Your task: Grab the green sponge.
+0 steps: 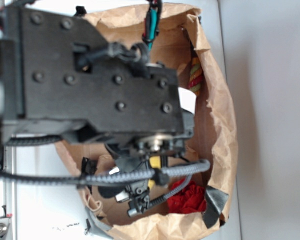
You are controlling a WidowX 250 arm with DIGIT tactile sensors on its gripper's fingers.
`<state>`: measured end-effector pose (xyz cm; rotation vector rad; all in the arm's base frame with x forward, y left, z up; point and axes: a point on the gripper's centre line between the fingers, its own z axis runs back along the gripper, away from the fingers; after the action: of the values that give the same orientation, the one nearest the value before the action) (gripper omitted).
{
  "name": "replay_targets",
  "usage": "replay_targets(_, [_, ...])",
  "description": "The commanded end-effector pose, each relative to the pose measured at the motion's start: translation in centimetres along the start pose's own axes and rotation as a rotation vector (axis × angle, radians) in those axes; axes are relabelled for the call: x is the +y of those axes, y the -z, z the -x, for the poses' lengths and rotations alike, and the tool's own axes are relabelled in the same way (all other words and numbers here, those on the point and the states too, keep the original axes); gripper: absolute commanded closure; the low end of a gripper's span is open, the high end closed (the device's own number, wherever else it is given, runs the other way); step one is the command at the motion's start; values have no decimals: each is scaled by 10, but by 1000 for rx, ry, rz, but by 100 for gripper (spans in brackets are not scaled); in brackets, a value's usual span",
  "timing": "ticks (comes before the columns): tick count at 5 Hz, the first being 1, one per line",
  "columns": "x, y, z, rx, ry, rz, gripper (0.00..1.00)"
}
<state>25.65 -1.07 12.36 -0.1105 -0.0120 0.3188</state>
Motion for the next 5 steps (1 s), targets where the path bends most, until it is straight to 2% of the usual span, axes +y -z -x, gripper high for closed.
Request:
replay_targets(1, [-8, -12, -11, -91, 25, -1, 0])
replay_targets(2, [-23, -2, -16, -75, 81, 12, 0])
replay_targets(4, [-43, 22, -11, -74, 85, -37, 0])
replay_targets(5, [-60, 26, -5, -72, 124, -38, 0])
